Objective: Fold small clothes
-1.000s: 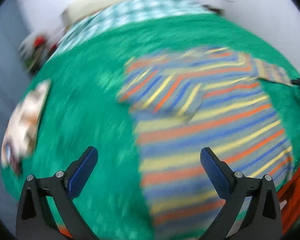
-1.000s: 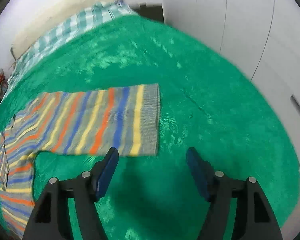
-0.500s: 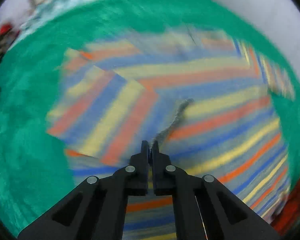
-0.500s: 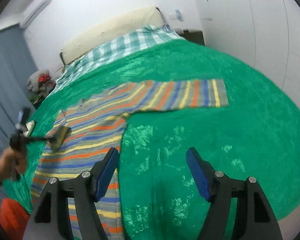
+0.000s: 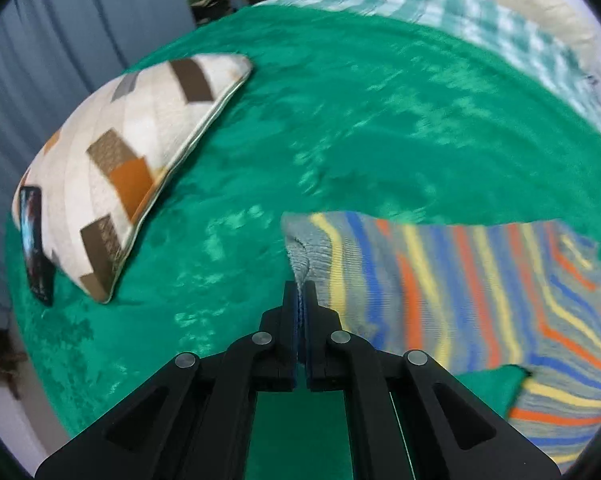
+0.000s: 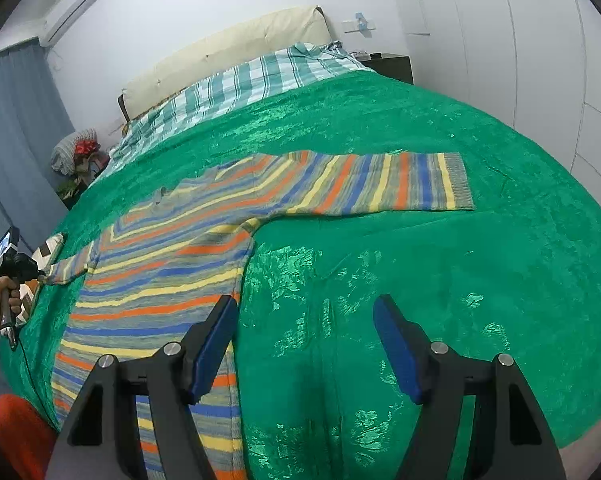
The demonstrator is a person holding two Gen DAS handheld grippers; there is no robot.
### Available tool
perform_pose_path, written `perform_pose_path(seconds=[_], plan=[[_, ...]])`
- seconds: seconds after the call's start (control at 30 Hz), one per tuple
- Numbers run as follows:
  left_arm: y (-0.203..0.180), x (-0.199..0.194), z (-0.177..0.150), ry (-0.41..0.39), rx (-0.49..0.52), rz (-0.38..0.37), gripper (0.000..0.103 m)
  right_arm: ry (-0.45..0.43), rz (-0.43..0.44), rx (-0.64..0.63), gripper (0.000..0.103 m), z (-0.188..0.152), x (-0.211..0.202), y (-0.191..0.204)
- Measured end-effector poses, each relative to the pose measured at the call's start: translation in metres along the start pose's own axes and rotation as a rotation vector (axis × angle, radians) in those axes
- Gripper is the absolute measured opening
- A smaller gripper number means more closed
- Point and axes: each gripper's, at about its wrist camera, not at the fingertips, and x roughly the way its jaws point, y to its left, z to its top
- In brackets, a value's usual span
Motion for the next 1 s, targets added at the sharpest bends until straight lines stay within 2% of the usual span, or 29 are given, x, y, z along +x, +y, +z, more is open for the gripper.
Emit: perform_pose_path(seconds=[0.17,0.37,0.57,0.6,0.63,0.67,0.7,0.73,0.8,0.87,0.93,1.0], plan=[[-0.001,0.02,-0.001,0.012,0.012,0.079,0.0,0.023,-0.019,-0.012,0.07,-0.002,0.006,0.002],[0.02,0.047,-0.023,0.085,-0.013,0.131,0.0,0.037,-0.05,0.001,0.07,-0.002,0.009,-0.002],[0.012,0.049,-0.032,0.047,0.049,0.128,0.001,0.055,-0.086,-0.017,0.071,-0.003,0.017,0.001],[0.011,0.045,-0.033,0.035,0.066,0.133,0.006,0.062,-0.103,-0.026,0.078,-0.003,0.02,0.003],[0.012,0.041,-0.035,0.031,0.075,0.137,0.025,0.068,-0.124,-0.037,0.088,-0.003,0.021,0.006],[0.014,0.034,-0.038,0.029,0.083,0.155,0.039,0.075,-0.153,-0.049,0.091,-0.003,0.023,0.008],[0.014,0.026,-0.042,0.02,0.086,0.164,0.063,0.079,-0.182,-0.067,0.091,-0.004,0.024,0.011],[0.016,0.011,-0.049,-0.017,0.091,0.161,0.074,0.082,-0.192,-0.086,0.091,-0.004,0.025,0.015],[0.017,-0.013,-0.064,-0.067,0.111,0.11,0.081,0.082,-0.191,-0.131,0.091,-0.004,0.023,0.024],[0.011,-0.04,-0.088,-0.09,0.157,0.055,0.082,0.09,-0.201,-0.192,0.091,-0.005,0.021,0.039],[0.0,-0.063,-0.115,-0.095,0.209,-0.013,0.086,0.112,-0.21,-0.244,0.091,-0.009,0.019,0.059],[-0.013,-0.081,-0.143,-0.091,0.256,-0.08,0.089,0.15,-0.178,-0.269,0.091,-0.015,0.02,0.081]])
